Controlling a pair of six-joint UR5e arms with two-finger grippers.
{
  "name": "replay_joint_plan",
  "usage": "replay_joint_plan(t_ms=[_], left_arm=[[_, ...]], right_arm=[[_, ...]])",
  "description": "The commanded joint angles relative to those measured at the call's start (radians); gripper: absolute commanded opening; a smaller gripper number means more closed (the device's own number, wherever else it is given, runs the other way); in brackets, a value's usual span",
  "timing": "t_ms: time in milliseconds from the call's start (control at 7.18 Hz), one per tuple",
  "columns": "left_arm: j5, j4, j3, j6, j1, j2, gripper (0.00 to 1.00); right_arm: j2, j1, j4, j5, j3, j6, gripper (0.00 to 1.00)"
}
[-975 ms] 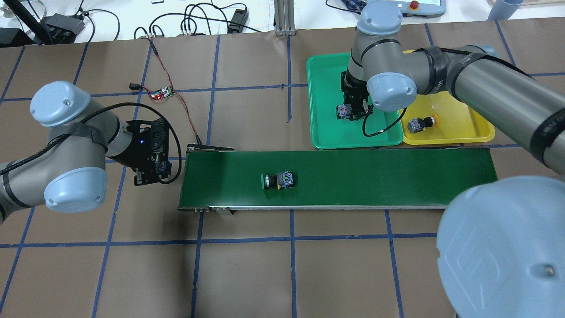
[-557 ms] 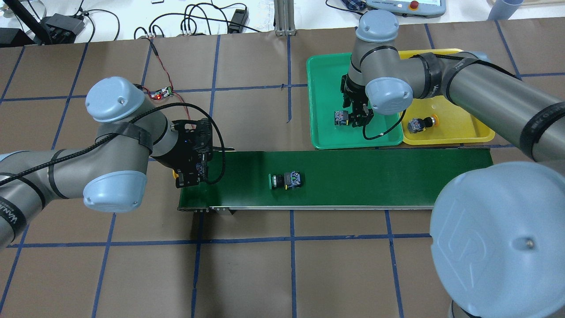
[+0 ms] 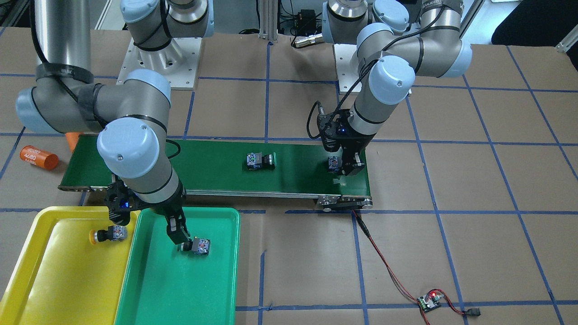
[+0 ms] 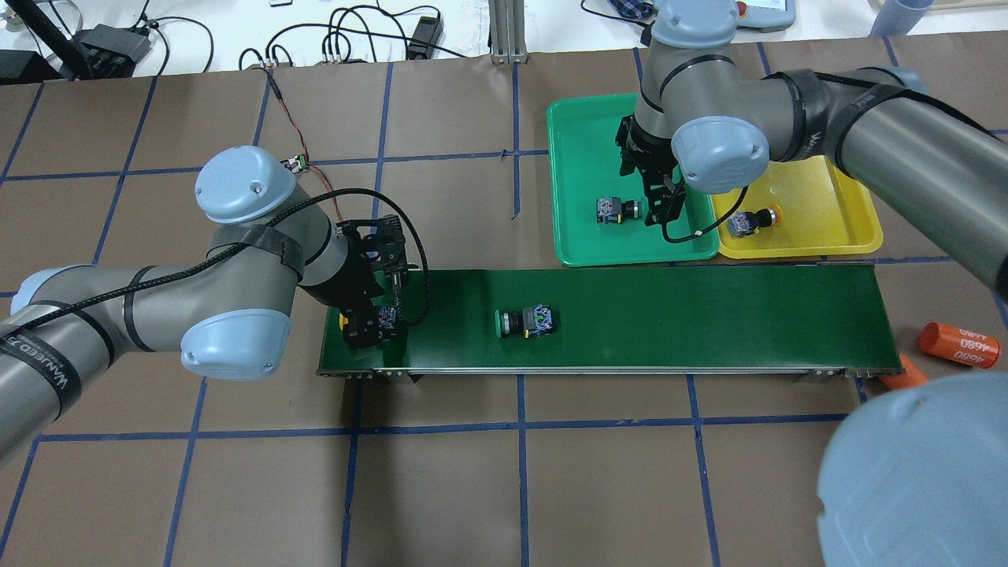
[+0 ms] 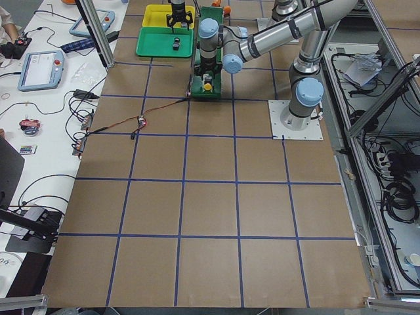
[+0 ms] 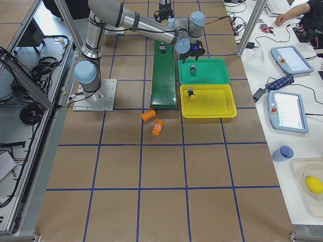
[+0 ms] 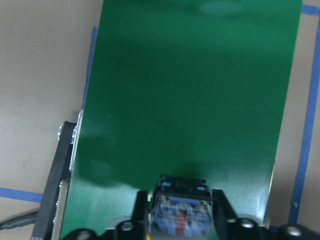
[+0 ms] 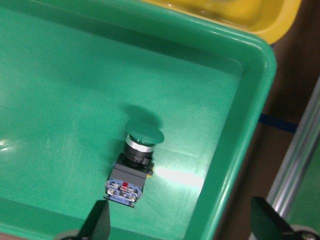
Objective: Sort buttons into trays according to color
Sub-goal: 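Carry green-capped button into green tray with right gripper while left grasps table button, then place yellow-capped button on belt with left gripper while right returns to belt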
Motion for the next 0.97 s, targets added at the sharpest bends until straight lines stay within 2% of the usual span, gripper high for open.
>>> replay_joint_plan(t_ms=[0,139,278,418,696,835], left_arm=[[0.004,0.003,0.011,-0.035,-0.014,0.042,1.00],[0.010,-0.019,0.046,-0.035,-0.016,0.081,1.00],[0.017,-0.101,0.087,-0.047,-0.011,0.105,1.00],[0.033,-0.170,0.147,-0.175,0.011,0.118,1.00],[0.024,-0.406,0.338,-0.455,0.103,0.077,1.00],[0.033,-0.477,0.417,-0.558,0.129,0.067,1.00]], right_arm=[[-0.152,0.003,0.038,0.010,0.128,0.004,1.00],[-0.204,0.011,0.037,0.011,0.203,0.019,1.00],[-0.247,0.024,0.037,0.011,0.258,0.043,1.00],[-0.268,0.058,0.035,0.017,0.295,0.124,1.00],[-0.260,0.135,0.027,0.016,0.302,0.221,1.00],[-0.256,0.146,0.023,0.017,0.309,0.237,1.00]])
